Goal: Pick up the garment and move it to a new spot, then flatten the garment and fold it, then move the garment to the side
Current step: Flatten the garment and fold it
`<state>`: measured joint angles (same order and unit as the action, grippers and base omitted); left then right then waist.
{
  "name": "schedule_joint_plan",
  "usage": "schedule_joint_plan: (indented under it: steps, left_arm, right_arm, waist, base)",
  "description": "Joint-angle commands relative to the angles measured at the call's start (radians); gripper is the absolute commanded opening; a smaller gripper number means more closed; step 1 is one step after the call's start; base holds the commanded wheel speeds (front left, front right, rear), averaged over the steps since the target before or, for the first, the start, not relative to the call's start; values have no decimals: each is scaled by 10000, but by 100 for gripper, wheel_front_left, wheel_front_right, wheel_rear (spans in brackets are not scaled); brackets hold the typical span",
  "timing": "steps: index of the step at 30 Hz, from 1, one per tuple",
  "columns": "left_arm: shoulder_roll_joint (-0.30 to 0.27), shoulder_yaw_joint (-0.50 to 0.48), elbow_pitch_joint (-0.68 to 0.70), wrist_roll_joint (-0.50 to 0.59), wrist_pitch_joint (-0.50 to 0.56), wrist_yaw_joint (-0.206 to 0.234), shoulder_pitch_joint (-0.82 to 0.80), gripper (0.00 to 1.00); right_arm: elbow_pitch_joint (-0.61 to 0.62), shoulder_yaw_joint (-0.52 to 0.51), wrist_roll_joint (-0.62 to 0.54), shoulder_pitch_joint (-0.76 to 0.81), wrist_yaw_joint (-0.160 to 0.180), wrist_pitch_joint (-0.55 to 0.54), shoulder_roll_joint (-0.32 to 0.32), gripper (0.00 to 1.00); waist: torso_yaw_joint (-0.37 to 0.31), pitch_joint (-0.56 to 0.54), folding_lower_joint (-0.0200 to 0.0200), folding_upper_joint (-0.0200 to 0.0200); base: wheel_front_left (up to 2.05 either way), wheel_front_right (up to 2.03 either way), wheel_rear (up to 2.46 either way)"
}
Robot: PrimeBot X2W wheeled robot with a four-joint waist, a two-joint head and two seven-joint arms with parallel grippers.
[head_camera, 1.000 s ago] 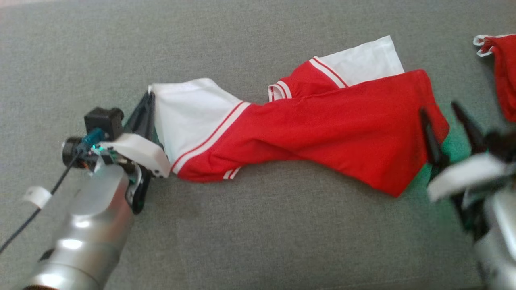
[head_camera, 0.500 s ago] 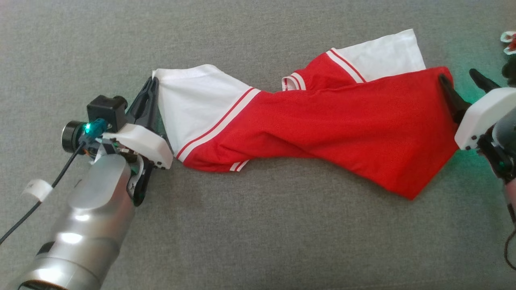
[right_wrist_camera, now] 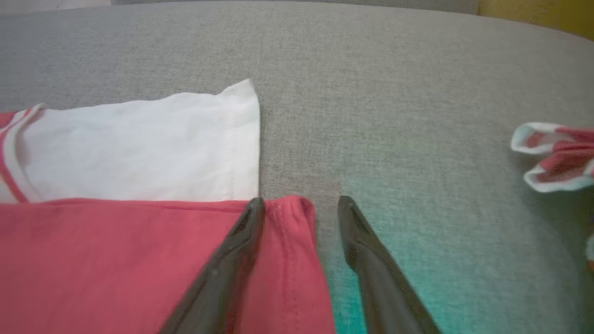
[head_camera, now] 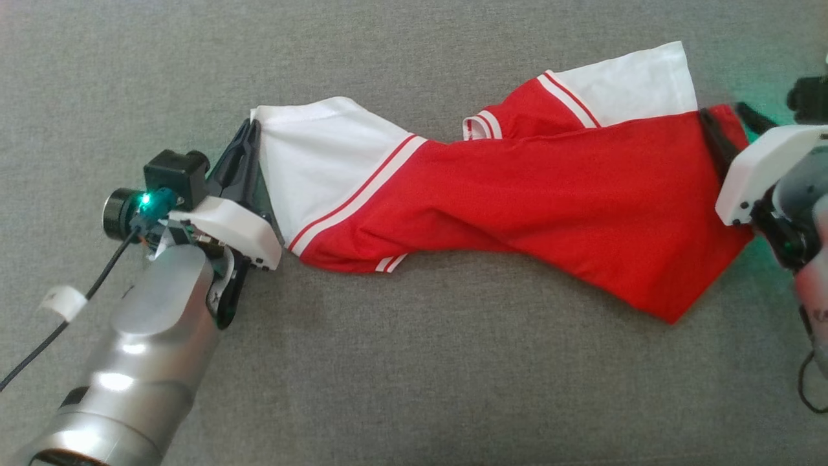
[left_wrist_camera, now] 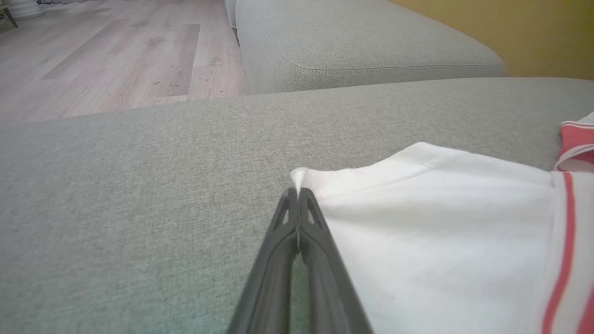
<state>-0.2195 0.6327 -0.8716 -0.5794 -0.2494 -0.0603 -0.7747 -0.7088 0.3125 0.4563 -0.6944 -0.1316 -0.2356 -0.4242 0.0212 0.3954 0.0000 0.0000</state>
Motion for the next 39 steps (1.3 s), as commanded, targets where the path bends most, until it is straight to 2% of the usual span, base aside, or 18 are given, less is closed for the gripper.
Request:
schedule_joint_plan:
  steps: [1, 2, 3, 10, 14, 24, 31, 36, 39]
  left_arm:
    - [-390, -241, 203, 94, -118, 92, -410, 0]
    - [-385, -240, 199, 85, -119, 93, -400, 0]
    - [-385, -242, 194, 79, -119, 99, -388, 0]
    - [-606, -524, 954, 396, -122, 282, -285, 0]
    - [-889, -1014, 2233, 957, -122, 498, -49, 0]
    - [-1664, -2077, 5444, 2270, -123, 577, 735, 0]
    - [-2234, -2138, 6771, 2712, -59, 464, 675, 0]
    - [-2775, -2289, 7713, 2834, 527, 312, -75, 0]
    - [-3017, -2336, 7905, 2896, 920, 153, -722, 0]
  right_arm:
    - [105, 207, 2, -57, 9, 95, -45, 30]
    - [56, 275, 15, -80, 9, 122, -47, 6]
    - [19, 329, 43, -102, 9, 164, -45, 0]
    - [-9, 368, 52, -307, 9, 993, -203, 0]
    - [252, 127, 237, -299, 9, 1672, -243, 0]
    - [1965, -804, 341, 339, 9, 2670, -783, 0]
    - [3405, -1847, -30, 962, 9, 2598, -1098, 0]
    - [4839, -2899, -461, 1112, 9, 1984, -1123, 0]
    - [5454, -3171, -903, 981, 9, 1461, -1042, 0]
  waist:
    - [7, -7, 0, 0]
    - [10, -17, 0, 0]
    - [9, -31, 0, 0]
    - [-44, -444, 0, 0]
    - [-99, -1045, 0, 0]
    - [-330, -2992, 0, 0]
    - [-330, -4073, 0, 0]
    - [-329, -4507, 0, 0]
    - [-335, -4571, 0, 0]
  base:
    - [0, 0, 0]
    - [0, 0, 0]
    - [0, 0, 0]
    - [0, 0, 0]
    - [0, 0, 0]
    - [0, 0, 0]
    - [0, 0, 0]
    - [0, 0, 0]
    - [0, 0, 0]
